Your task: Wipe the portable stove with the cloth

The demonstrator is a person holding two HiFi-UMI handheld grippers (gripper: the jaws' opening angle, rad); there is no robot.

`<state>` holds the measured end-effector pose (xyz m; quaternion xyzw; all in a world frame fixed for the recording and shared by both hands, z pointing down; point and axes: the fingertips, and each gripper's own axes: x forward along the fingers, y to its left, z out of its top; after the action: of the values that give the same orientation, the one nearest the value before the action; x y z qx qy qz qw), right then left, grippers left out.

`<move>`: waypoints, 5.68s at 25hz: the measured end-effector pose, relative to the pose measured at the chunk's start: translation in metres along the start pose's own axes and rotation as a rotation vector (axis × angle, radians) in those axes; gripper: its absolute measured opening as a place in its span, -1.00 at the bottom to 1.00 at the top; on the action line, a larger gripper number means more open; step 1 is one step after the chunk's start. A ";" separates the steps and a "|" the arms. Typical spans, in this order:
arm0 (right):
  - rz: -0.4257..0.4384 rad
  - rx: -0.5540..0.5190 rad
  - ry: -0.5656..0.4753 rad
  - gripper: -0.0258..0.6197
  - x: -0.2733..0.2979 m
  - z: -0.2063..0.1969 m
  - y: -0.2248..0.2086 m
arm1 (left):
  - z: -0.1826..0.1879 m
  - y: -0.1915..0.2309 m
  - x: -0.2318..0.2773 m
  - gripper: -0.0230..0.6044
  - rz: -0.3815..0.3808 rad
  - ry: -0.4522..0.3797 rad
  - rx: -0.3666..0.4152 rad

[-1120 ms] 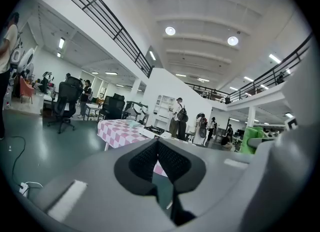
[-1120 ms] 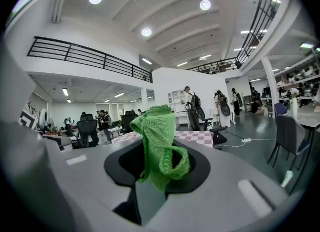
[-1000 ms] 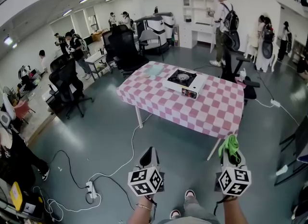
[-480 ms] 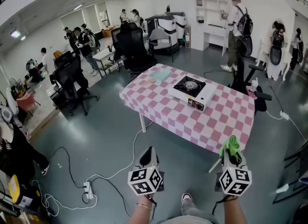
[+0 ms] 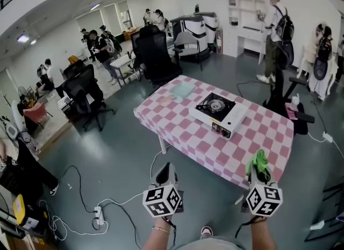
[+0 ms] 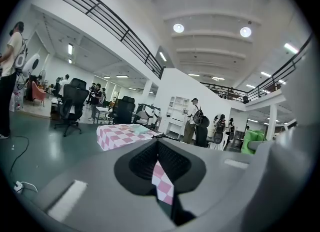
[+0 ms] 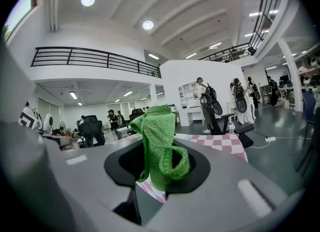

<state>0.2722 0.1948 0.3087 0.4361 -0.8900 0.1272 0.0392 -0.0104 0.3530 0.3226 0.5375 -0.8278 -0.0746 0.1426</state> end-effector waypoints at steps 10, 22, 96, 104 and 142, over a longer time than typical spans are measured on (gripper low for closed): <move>0.005 0.038 0.024 -0.59 0.067 0.002 -0.036 | 0.004 -0.015 0.072 -0.93 0.007 0.009 0.020; -0.035 0.049 0.045 -0.59 0.133 0.004 -0.045 | 0.013 0.006 0.158 -0.93 -0.017 0.024 0.005; 0.175 0.040 0.410 -0.59 0.496 -0.073 0.168 | 0.015 0.221 0.446 -0.93 0.046 0.280 -0.049; 0.202 0.097 0.470 -0.59 0.507 -0.096 0.192 | -0.001 0.246 0.437 -0.93 0.091 0.316 -0.069; 0.133 0.626 0.663 -0.59 0.547 -0.150 0.185 | -0.026 0.248 0.468 -0.93 0.089 0.373 -0.084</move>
<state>-0.2166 -0.0762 0.5163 0.3049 -0.7741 0.5248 0.1797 -0.3963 0.0291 0.4887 0.4984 -0.8061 -0.0015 0.3191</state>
